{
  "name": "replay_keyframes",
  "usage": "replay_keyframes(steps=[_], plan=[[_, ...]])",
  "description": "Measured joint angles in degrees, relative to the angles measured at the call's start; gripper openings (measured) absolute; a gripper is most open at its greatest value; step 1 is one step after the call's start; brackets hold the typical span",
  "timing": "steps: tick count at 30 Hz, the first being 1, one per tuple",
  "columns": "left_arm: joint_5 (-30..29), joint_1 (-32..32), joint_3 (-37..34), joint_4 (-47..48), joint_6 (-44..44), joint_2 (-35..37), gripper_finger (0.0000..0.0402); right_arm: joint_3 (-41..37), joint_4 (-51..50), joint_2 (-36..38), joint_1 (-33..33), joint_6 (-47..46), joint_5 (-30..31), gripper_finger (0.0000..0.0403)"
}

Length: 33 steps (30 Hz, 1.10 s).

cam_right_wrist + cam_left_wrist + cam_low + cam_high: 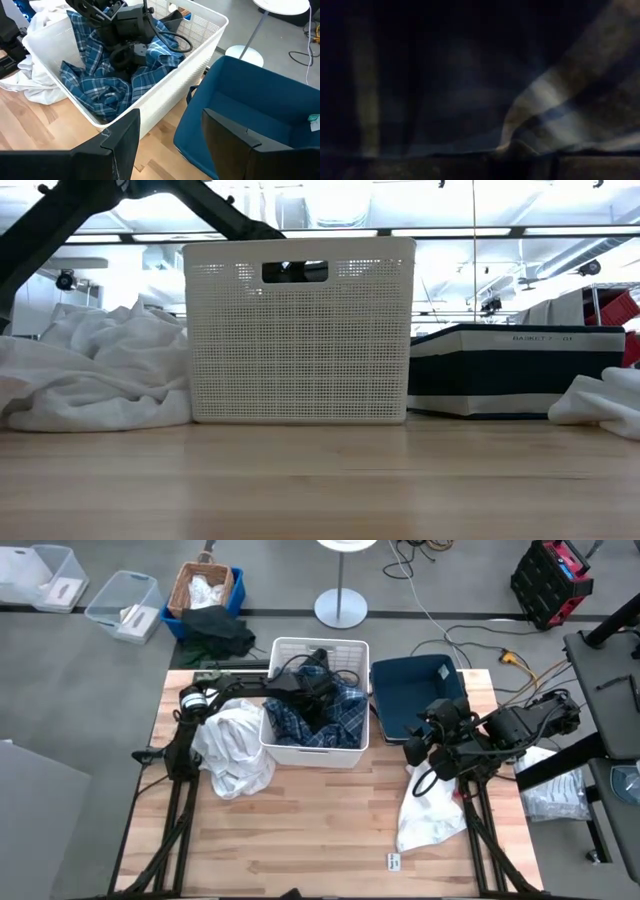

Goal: Sort clothes
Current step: Put the blue plaid cloth into the white bin, then put the left white shirt into the blue bin

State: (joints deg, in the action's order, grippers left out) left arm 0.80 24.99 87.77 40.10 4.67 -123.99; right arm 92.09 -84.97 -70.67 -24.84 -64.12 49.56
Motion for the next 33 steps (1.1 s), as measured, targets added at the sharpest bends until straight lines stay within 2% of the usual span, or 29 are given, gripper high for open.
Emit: replay_keyframes(steps=[6, 9, 11, 14, 17, 20, 22, 23, 26, 28, 31, 33], plan=[[3.0, 0.2, 1.4, 2.1, 0.2, -0.6, 0.0001, 0.0, 0.0, 0.0, 0.0, -0.6, 0.0, 0.0203], [3.1, -0.2, 4.0, 7.4, 0.6, 3.1, 0.0007, 0.0, 0.2, 0.0, 0.0, -0.6, 0.0, 0.0203], [3.4, -0.4, 7.3, 14.1, 1.7, 5.8, 0.0011, 0.0, 0.4, 0.0, 0.0, -0.6, 0.0, 0.0203], [4.4, -0.8, 16.4, 27.8, 3.3, 10.9, 0.0012, 0.0, 0.4, 0.0, 0.0, -0.7, 0.0, 0.0203], [1.4, -1.4, 25.4, 39.5, 3.6, 14.6, 0.0012, 0.0, 0.4, 0.0, 0.0, -0.8, 0.0, 0.0203], [0.3, -2.6, 32.4, 44.0, 4.2, 16.6, 0.0012, 0.0, 0.4, 0.0, 0.0, -0.8, 0.0, 0.0203], [1.0, -4.2, 37.2, 50.8, 5.5, 19.0, 0.0012, 0.0, 0.4, 0.0, 0.0, -1.2, -0.3, 0.0203], [0.9, -5.5, 38.8, 50.7, 6.2, 20.9, 0.0012, 0.0, 0.4, 0.0, 0.0, -1.6, -0.5, 0.0203], [0.6, -10.7, 38.0, 49.4, 9.7, 29.2, 0.0012, 0.0, 0.4, -0.1, 0.0, -2.5, -0.5, 0.0203], [-4.3, -15.5, 36.5, 48.9, 13.8, 34.0, 0.0012, 0.0, 0.4, -0.2, 0.0, -2.6, -0.6, 0.0203], [-18.2, -24.4, 31.5, 49.9, 26.4, 41.2, 0.0012, 0.0, 0.7, -0.4, 0.0, -2.9, -0.5, 0.0203], [-25.1, -29.9, 26.0, 50.1, 35.0, 46.3, 0.0012, 0.0, 1.1, -0.4, 0.0, -3.0, -0.5, 0.0203]])
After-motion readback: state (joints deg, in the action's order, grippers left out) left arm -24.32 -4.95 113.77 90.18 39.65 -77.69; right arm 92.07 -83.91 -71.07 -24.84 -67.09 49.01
